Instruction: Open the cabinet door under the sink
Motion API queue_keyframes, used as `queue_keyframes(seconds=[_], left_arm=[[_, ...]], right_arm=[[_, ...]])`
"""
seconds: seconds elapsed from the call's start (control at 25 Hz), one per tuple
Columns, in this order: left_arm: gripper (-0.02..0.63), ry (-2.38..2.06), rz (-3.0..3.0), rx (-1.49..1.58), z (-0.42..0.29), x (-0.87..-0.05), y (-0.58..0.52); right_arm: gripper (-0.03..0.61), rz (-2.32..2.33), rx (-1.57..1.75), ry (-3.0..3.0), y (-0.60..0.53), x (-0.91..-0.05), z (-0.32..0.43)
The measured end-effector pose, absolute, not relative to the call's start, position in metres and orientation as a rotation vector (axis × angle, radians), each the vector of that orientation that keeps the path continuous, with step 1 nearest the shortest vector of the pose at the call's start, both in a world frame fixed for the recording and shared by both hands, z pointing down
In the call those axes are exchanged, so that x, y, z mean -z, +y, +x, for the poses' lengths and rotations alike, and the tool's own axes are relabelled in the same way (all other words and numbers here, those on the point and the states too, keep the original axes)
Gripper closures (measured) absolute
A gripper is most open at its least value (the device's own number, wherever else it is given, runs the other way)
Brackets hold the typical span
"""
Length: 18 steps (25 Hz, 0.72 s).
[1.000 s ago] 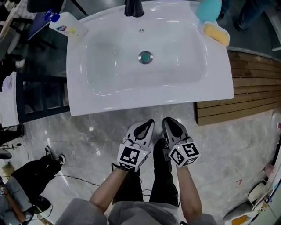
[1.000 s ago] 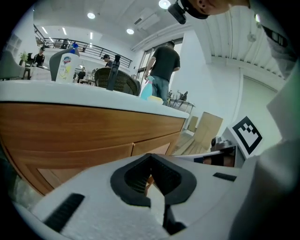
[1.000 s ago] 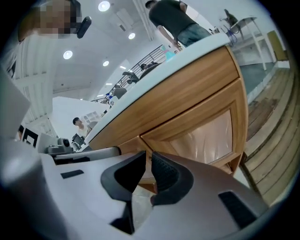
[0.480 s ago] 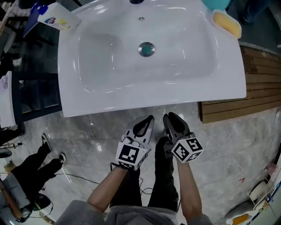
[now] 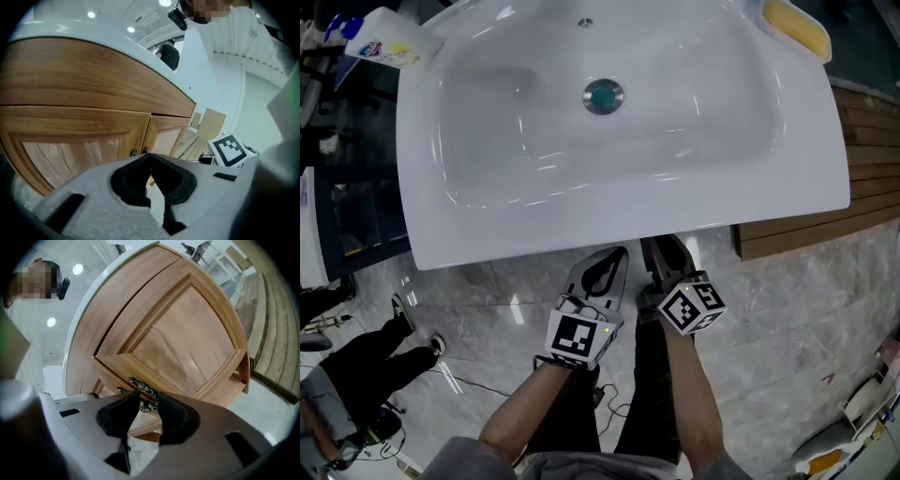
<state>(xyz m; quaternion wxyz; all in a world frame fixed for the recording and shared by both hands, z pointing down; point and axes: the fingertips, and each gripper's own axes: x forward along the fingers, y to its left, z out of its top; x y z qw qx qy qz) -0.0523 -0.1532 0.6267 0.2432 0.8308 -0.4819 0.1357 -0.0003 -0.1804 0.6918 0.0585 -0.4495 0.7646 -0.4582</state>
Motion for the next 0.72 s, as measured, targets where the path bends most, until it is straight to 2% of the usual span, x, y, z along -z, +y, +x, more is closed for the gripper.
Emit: queue_keyframes(seconds=[0.72], left_arm=[[0.606,-1.211,2.283,-0.392,-0.064,-0.664,-0.158]], right_arm=[[0.476,-1.364,1.378,2.026,-0.199,-0.735,-0.011]])
